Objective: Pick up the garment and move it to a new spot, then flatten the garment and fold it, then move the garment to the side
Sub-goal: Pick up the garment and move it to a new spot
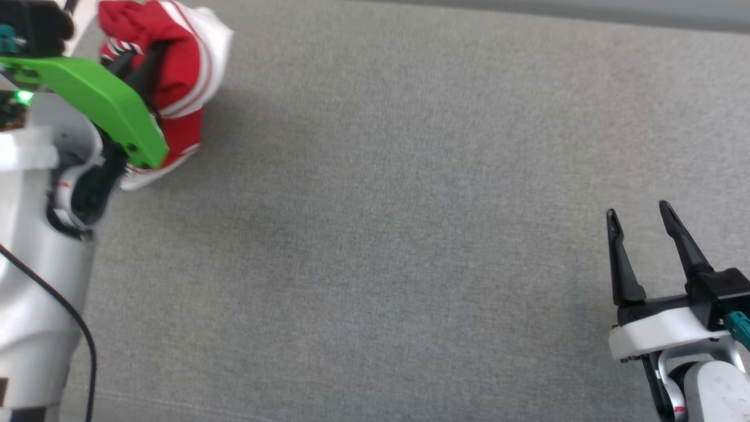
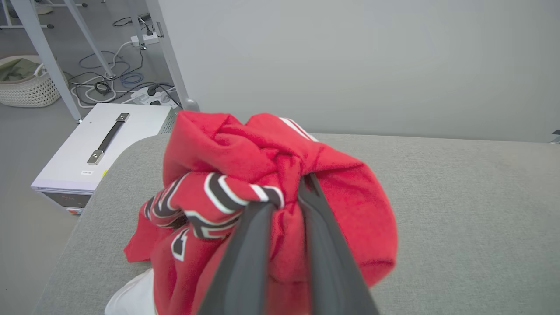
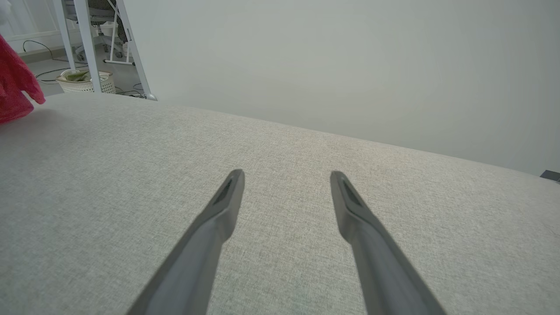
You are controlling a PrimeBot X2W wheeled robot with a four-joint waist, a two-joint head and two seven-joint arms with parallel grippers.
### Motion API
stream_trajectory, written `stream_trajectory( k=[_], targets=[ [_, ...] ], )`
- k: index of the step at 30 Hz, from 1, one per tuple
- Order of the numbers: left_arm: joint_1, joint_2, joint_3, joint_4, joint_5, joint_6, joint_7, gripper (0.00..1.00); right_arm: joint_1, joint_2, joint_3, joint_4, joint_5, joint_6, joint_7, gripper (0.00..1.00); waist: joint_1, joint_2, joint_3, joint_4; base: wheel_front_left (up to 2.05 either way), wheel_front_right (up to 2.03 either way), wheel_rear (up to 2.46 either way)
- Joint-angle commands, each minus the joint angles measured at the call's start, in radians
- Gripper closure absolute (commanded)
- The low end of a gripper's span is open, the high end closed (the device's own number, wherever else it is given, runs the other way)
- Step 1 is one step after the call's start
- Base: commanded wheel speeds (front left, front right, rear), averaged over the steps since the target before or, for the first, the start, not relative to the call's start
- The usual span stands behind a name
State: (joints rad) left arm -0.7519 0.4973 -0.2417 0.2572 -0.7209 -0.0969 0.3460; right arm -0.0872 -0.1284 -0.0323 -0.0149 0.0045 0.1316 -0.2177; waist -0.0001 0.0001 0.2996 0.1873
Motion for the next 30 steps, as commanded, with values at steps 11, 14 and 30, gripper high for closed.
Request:
stream_trajectory(
  k=[11, 14, 30],
  targets=[
    [0.113, -0.079, -0.12, -0.186, 0.005, 0.016, 0.067, 1.0, 0.045, 0.013, -0.087, 0.039, 0.016, -0.001, -0.025, 0.0, 0.0001, -0.0001, -0.172, -0.111, 0.0, 0.0, 0.0],
    [0.116, -0.106, -0.165, -0.2, 0.001, 0.008, 0.087, 1.0, 0.053, 0.026, -0.096, 0.032, 0.01, -0.001, -0.025, 0.0, 0.0001, -0.0001, -0.18, -0.147, 0.0, 0.0, 0.0],
    [-0.049, -0.418, -0.498, 0.076, 0.104, -0.028, -0.047, 1.0, 0.006, 0.06, -0.106, 0.053, 0.009, -0.001, -0.024, 0.0, 0.0001, -0.0001, -0.006, -0.356, 0.0, 0.0, 0.0]
  ],
)
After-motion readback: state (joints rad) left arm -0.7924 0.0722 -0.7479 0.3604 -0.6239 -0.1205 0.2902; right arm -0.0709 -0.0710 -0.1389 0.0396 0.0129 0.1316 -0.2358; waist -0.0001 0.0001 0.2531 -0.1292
